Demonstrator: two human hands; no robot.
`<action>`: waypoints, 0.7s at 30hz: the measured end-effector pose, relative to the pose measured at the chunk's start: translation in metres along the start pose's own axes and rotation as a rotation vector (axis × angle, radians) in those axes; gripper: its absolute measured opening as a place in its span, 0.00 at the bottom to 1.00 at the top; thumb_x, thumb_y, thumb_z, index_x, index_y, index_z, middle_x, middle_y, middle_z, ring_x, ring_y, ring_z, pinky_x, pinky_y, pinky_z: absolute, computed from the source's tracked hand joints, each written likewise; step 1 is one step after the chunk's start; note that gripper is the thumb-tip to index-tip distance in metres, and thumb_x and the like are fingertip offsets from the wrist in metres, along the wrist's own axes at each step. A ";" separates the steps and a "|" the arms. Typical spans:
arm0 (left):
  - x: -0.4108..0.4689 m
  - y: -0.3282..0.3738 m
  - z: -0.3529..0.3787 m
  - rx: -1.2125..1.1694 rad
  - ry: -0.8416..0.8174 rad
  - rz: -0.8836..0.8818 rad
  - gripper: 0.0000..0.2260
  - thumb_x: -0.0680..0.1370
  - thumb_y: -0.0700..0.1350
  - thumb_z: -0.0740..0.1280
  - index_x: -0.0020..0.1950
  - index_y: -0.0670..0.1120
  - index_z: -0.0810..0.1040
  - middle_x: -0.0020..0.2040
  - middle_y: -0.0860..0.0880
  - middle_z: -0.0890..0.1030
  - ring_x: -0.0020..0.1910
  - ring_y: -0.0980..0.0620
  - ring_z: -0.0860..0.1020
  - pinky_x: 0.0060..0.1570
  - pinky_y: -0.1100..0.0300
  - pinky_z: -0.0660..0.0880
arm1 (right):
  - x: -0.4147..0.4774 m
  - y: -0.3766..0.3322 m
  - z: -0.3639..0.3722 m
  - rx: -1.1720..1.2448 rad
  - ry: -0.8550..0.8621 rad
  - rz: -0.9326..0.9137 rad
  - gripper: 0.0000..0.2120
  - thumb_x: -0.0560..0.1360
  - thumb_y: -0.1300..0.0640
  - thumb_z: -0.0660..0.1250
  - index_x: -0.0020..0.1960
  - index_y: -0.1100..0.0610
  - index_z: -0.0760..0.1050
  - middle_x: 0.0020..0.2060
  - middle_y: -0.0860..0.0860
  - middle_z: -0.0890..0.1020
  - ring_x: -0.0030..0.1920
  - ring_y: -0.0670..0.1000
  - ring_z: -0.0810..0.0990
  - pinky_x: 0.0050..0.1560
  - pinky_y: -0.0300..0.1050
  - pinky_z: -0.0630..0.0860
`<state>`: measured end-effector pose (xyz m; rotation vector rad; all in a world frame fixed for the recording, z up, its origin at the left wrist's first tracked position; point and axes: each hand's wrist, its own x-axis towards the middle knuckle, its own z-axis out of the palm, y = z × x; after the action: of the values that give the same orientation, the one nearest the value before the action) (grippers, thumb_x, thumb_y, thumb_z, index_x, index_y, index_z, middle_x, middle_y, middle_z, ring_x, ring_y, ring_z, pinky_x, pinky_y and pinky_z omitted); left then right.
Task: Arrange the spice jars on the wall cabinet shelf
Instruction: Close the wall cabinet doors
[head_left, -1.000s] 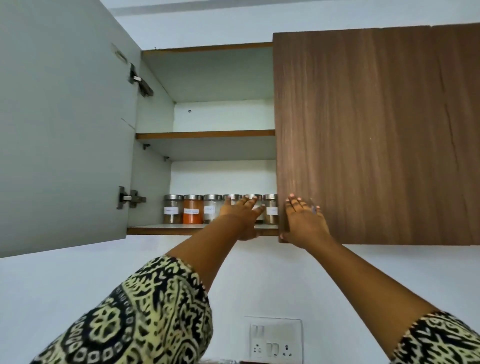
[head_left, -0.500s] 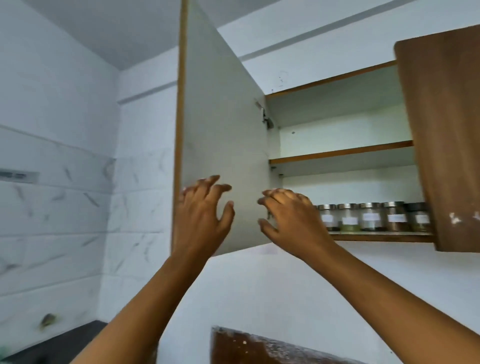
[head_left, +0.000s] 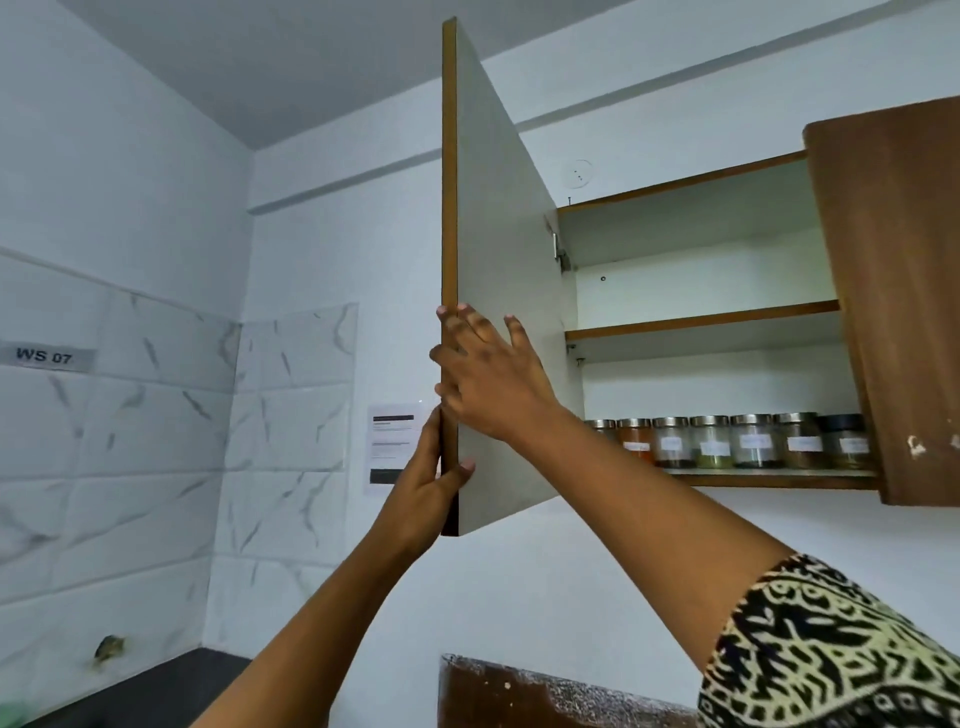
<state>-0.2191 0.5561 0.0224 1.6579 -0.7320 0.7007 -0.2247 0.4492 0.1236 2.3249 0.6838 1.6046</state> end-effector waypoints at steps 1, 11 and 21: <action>-0.001 -0.001 0.007 -0.005 -0.032 0.020 0.28 0.80 0.47 0.59 0.74 0.62 0.47 0.71 0.61 0.61 0.68 0.57 0.65 0.58 0.65 0.67 | -0.007 0.008 -0.003 -0.018 0.009 0.001 0.19 0.79 0.48 0.55 0.69 0.51 0.66 0.77 0.52 0.53 0.77 0.51 0.47 0.72 0.62 0.50; 0.020 0.014 0.143 0.207 -0.161 0.496 0.38 0.75 0.60 0.64 0.75 0.64 0.42 0.74 0.72 0.47 0.72 0.73 0.50 0.64 0.79 0.55 | -0.111 0.130 -0.038 -0.195 0.128 0.137 0.20 0.76 0.46 0.57 0.66 0.52 0.71 0.73 0.54 0.64 0.74 0.55 0.62 0.69 0.62 0.61; 0.098 -0.006 0.349 0.407 -0.104 0.616 0.42 0.72 0.66 0.61 0.75 0.60 0.36 0.77 0.59 0.37 0.76 0.56 0.35 0.72 0.45 0.38 | -0.205 0.302 -0.015 -0.296 0.000 0.334 0.25 0.79 0.45 0.53 0.74 0.49 0.58 0.76 0.51 0.56 0.76 0.52 0.54 0.73 0.58 0.56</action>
<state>-0.1292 0.2046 0.0293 1.8497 -1.2631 1.2690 -0.2245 0.0848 0.0956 2.2997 0.0450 1.7004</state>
